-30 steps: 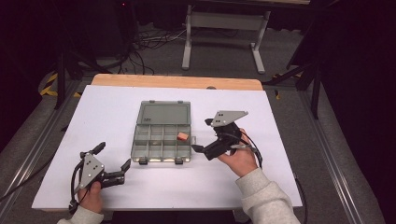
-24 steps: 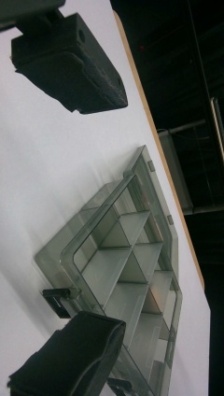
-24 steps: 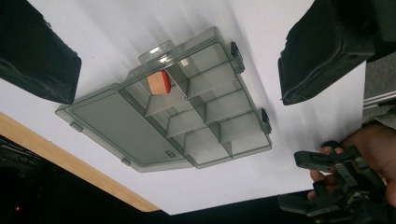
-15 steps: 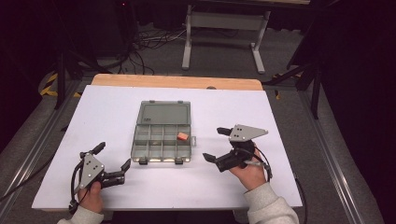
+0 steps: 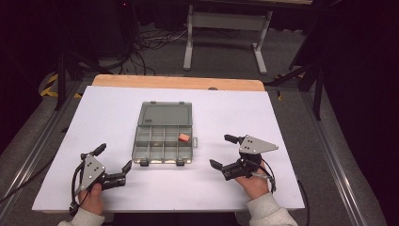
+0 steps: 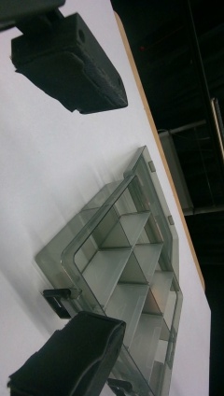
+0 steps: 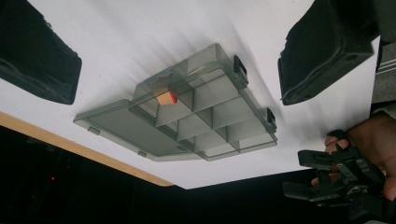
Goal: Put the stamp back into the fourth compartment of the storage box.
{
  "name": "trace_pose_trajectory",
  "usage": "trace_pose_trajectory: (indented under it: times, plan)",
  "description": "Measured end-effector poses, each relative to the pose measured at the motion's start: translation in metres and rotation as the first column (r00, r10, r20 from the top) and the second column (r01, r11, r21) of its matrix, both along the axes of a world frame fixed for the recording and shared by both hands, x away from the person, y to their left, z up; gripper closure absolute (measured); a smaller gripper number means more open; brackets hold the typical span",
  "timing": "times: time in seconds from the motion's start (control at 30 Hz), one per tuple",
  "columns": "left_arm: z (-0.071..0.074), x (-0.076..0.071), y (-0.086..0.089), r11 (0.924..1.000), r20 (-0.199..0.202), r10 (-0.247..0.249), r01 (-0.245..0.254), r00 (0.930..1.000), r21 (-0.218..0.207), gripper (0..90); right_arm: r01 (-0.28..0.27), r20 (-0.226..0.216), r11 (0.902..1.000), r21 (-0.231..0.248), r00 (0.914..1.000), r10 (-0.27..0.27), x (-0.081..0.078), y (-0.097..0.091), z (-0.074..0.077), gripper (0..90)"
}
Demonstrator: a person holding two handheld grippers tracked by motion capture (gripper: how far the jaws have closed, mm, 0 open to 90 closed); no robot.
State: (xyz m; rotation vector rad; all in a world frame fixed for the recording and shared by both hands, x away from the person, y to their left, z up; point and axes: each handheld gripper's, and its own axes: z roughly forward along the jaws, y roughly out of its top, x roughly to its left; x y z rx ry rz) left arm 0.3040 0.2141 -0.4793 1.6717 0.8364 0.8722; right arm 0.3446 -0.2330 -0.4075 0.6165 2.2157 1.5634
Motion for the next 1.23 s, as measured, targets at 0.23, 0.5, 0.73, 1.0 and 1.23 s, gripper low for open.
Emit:
trace_pose_trajectory:
  times: [0.23,0.5,0.73,1.0,1.23]
  plan:
    - [0.0,0.0,0.0,1.0,0.0,0.001,-0.001,1.0,-0.001,0.3,0.019,-0.018,0.9997,0.016,0.9996,-0.019,-0.001,-0.007,-0.015,0.0]
    - [0.0,0.0,0.0,1.0,0.0,-0.002,0.002,1.0,-0.002,0.3,0.044,-0.039,0.9989,0.012,0.9983,-0.044,0.0,-0.017,-0.035,0.0]
    - [0.0,0.0,0.001,0.9999,-0.002,-0.003,0.003,1.0,-0.01,0.3,0.038,-0.041,0.9992,0.012,0.9985,-0.038,-0.007,-0.013,-0.045,0.0]
    - [0.0,0.0,0.0,1.0,-0.001,-0.003,0.003,1.0,-0.008,0.3,0.027,-0.035,0.9996,-0.01,0.999,-0.027,-0.01,-0.007,-0.047,0.0]
    - [0.0,0.0,0.0,1.0,-0.002,-0.003,0.003,1.0,-0.006,0.3,0.048,-0.048,0.9988,0.001,0.9977,-0.048,-0.01,-0.01,-0.047,0.0]
